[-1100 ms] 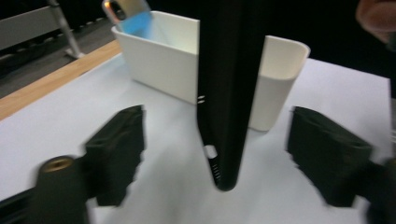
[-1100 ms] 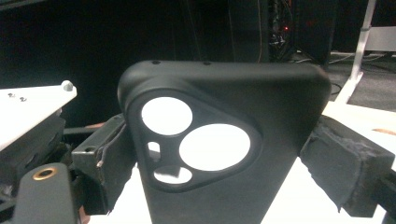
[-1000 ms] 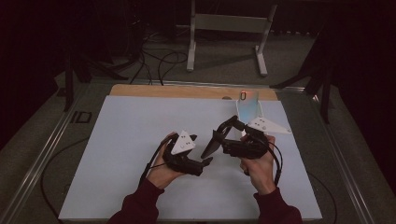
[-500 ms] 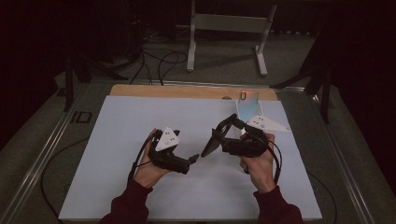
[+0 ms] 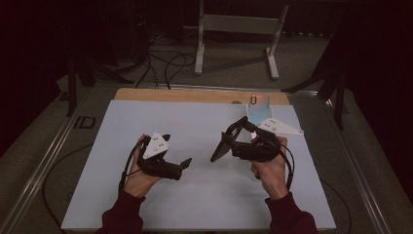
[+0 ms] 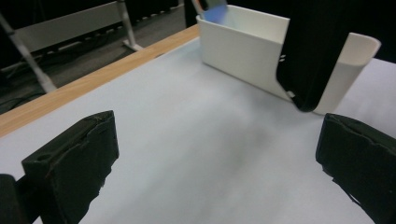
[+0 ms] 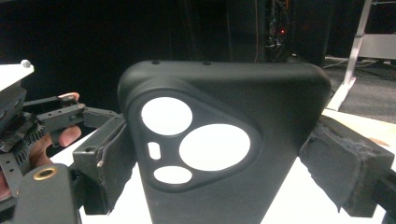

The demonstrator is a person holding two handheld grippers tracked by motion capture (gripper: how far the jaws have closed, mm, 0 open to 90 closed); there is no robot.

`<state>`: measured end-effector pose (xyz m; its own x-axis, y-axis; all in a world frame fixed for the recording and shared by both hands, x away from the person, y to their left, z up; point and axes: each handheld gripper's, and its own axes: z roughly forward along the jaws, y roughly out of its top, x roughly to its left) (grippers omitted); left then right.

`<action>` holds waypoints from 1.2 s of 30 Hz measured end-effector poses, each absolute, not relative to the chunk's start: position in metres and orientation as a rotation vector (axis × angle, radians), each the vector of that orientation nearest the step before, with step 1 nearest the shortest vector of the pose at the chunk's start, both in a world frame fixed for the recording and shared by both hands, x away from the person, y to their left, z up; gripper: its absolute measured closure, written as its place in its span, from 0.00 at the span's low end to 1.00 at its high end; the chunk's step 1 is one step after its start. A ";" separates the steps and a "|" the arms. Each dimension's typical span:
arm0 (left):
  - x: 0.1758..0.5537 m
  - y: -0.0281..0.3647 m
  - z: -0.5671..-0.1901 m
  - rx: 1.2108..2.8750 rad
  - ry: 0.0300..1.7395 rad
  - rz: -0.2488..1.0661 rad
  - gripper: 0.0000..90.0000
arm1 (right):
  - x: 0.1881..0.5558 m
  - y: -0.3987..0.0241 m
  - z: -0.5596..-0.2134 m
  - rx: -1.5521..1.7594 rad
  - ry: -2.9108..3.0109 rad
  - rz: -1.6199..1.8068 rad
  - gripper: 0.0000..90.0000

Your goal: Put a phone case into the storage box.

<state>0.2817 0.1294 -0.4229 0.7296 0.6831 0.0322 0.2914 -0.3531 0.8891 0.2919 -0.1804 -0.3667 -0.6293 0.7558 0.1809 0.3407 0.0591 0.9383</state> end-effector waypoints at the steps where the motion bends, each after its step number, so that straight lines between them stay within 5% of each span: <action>1: 0.282 0.132 -0.423 1.942 0.751 0.503 0.00 | 0.293 -0.181 -0.366 1.092 1.985 1.590 0.16; 36: 0.275 0.185 -0.443 1.899 0.911 0.606 0.00 | 0.310 -0.190 -0.358 1.129 1.927 1.558 0.17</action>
